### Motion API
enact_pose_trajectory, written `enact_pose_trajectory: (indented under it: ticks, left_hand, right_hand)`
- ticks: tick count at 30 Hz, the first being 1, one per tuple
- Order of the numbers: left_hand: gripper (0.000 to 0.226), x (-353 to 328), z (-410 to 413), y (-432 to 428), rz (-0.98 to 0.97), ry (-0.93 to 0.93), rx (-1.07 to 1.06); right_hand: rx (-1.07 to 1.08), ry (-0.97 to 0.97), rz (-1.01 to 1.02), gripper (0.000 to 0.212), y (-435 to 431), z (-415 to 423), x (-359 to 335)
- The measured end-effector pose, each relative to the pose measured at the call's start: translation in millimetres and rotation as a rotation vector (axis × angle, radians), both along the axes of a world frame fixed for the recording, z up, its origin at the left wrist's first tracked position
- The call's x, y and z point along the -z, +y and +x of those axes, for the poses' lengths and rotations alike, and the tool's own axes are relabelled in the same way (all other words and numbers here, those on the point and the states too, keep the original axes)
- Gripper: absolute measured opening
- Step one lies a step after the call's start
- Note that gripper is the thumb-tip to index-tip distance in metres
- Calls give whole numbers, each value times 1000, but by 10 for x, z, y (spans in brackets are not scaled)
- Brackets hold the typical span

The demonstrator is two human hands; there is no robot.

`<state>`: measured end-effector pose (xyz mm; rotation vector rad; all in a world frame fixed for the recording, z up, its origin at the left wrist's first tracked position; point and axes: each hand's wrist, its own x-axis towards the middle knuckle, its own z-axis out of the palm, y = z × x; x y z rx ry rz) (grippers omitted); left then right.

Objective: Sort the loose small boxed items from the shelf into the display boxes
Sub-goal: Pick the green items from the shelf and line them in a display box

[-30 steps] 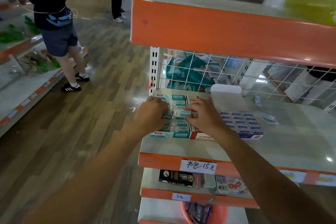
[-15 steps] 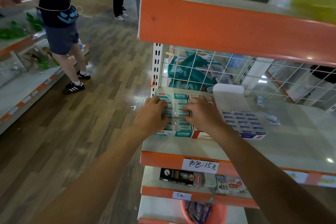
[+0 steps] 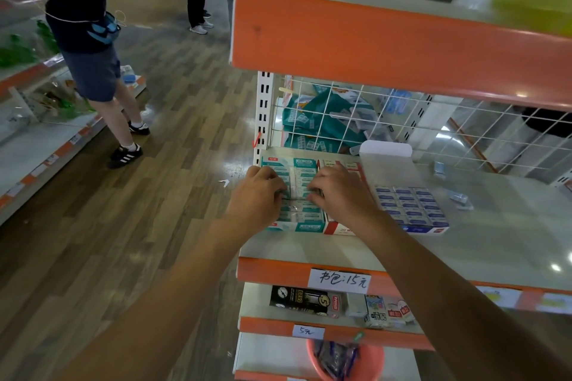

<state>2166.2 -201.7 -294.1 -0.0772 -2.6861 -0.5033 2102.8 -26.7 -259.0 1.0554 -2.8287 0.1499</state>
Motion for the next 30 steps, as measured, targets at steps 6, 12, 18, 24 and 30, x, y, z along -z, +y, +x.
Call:
enact_pose_trajectory:
  ticks: [6,12,18,24,30]
  left_hand:
    - [10,27,3,9,-37,78,30]
    - [11,51,-16,8,-43,49,18]
    - [24,-52,-6,38,-119,-86,-17]
    - [30,-243,-71,279,-158,-101,-46]
    - [35,-406,-290,780,-214,-129,-45]
  right_hand:
    - [23,-14,-62,15,-24,1,40]
    - [40,-34,-81,10,-39,0,88]
    - [10,-39,-77,14,3,9,65]
    - [97,79,-151,23,196,5,50]
    - [239,140,-68,35,697,-111,-27]
